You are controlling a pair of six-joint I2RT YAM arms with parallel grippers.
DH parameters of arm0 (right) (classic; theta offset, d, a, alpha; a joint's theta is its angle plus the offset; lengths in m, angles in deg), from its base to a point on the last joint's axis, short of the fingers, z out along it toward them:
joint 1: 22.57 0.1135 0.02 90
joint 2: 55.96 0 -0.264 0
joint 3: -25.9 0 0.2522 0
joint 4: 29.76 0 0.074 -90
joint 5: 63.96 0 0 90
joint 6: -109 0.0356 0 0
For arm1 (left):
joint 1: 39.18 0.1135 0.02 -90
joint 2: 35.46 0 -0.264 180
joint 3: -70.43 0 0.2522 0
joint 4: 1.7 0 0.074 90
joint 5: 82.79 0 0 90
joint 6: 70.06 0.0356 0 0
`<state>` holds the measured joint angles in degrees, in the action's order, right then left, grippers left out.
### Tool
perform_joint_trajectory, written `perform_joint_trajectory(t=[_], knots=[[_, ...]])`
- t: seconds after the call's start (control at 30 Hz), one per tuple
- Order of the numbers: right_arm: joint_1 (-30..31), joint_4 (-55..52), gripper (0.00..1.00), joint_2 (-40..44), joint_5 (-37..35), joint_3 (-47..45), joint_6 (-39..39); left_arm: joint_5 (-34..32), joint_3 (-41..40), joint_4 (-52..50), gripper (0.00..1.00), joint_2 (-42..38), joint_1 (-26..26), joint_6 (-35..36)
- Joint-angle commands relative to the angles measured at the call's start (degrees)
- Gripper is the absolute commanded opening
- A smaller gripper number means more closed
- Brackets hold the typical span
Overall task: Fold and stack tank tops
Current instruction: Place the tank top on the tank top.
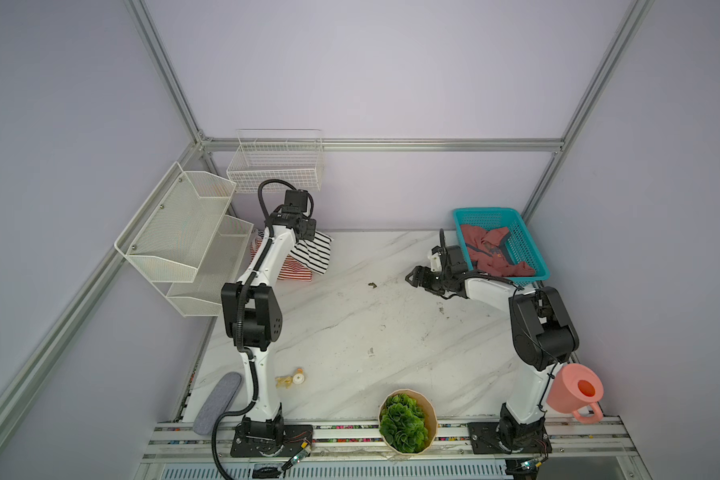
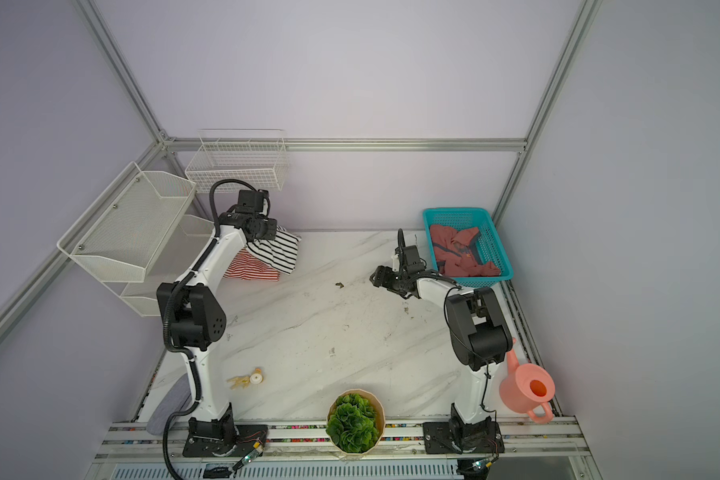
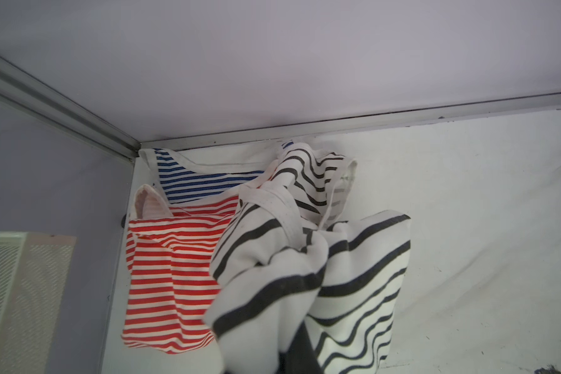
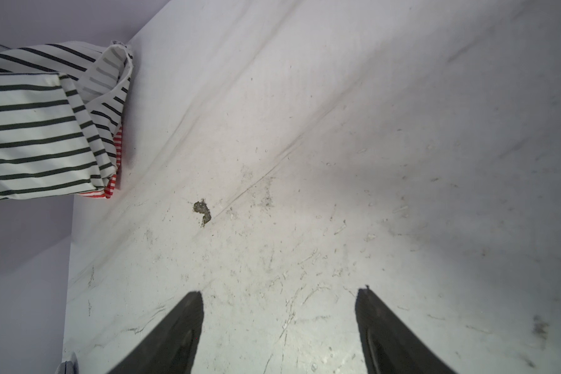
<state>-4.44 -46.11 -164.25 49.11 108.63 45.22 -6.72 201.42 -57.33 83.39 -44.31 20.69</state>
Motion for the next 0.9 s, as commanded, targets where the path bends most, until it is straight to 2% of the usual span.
perform_joint_trajectory(t=[0.0, 0.57, 0.87], knots=[[0.0, -0.1, 0.78, -1.3, 0.3, 0.4, 0.1, -1.8, -3.7, 5.8, 0.00, -5.3, 1.7, 1.6], [0.0, -0.8, 0.77, -2.4, 0.5, 0.8, 0.3, 1.0, -9.5, 10.6, 0.00, -1.0, 5.5, 4.1], [0.0, -0.8, 0.77, -1.6, 0.1, -0.6, 0.8, -0.4, -7.7, 11.9, 0.00, 4.4, 7.1, 5.4]])
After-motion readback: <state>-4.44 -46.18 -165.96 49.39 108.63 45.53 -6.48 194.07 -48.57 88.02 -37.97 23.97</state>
